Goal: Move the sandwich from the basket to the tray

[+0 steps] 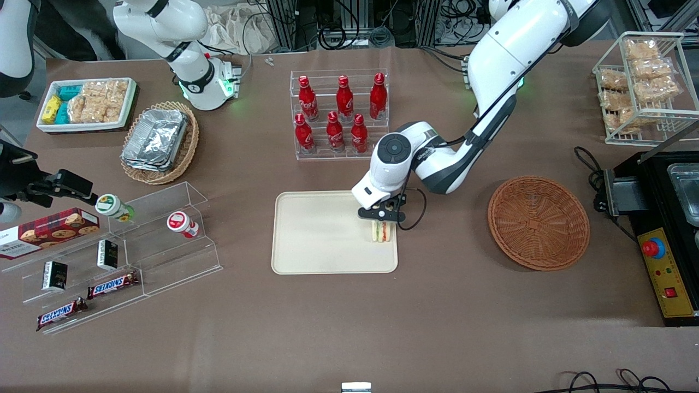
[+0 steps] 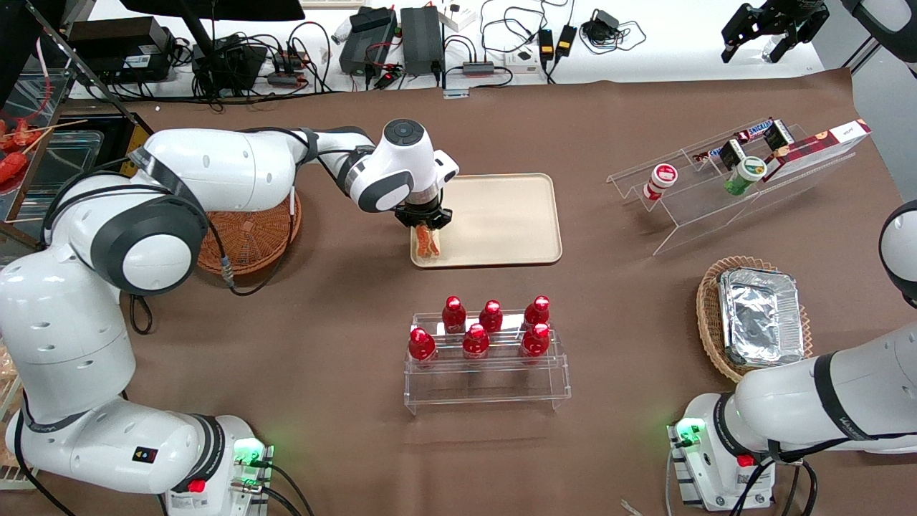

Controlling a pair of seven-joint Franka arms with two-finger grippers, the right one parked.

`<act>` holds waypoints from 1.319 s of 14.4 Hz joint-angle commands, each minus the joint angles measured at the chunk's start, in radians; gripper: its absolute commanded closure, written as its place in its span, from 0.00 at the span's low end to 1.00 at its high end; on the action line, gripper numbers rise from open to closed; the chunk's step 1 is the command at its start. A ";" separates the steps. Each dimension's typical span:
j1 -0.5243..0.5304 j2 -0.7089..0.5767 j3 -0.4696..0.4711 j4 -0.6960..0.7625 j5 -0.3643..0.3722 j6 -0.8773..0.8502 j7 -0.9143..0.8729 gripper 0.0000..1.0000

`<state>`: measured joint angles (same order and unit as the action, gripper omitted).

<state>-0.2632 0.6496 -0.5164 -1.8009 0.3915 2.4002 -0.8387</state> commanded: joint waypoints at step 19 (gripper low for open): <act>0.292 -0.407 -0.022 0.319 -0.275 -0.810 0.240 0.00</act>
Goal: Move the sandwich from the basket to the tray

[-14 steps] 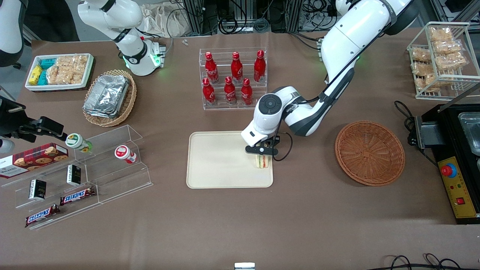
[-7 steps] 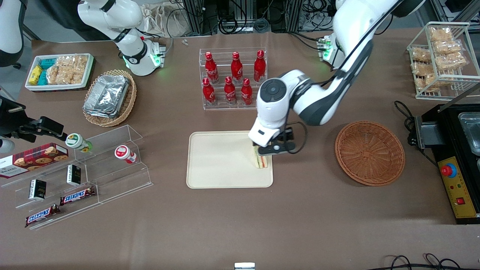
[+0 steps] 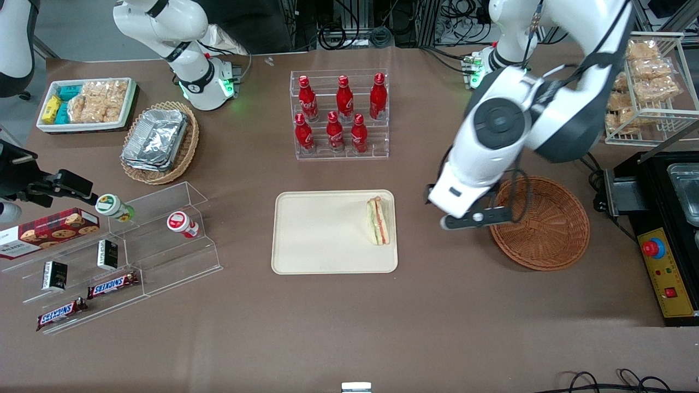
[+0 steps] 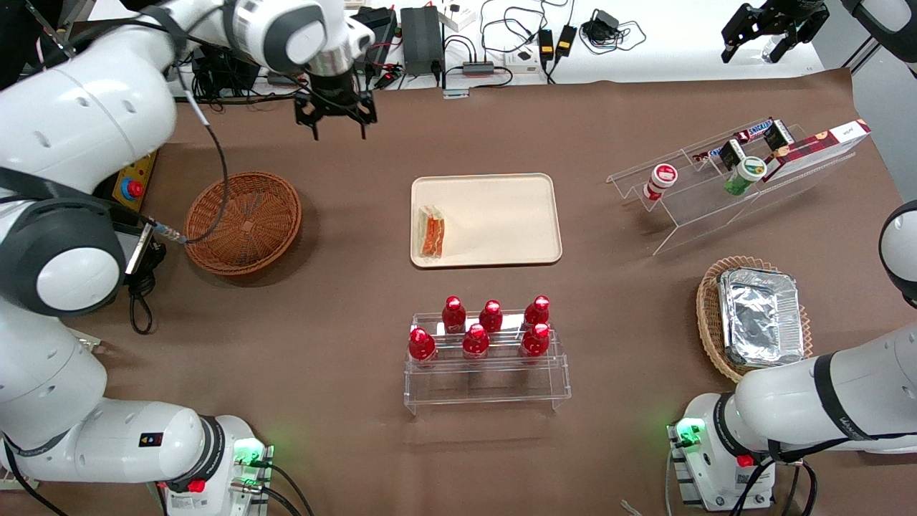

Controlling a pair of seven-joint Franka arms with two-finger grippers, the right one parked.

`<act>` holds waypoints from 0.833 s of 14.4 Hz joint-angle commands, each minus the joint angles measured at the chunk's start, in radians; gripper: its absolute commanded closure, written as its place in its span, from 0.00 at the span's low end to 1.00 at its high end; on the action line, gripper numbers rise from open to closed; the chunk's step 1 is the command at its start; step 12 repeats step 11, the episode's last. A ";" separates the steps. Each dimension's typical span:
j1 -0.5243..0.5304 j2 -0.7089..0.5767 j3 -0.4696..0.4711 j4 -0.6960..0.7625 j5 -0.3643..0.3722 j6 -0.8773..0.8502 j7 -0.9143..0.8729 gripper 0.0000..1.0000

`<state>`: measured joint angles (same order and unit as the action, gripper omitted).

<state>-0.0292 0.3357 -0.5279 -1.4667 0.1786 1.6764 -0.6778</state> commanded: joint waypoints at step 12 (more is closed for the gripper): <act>-0.080 -0.317 0.491 -0.072 -0.137 -0.328 0.636 0.00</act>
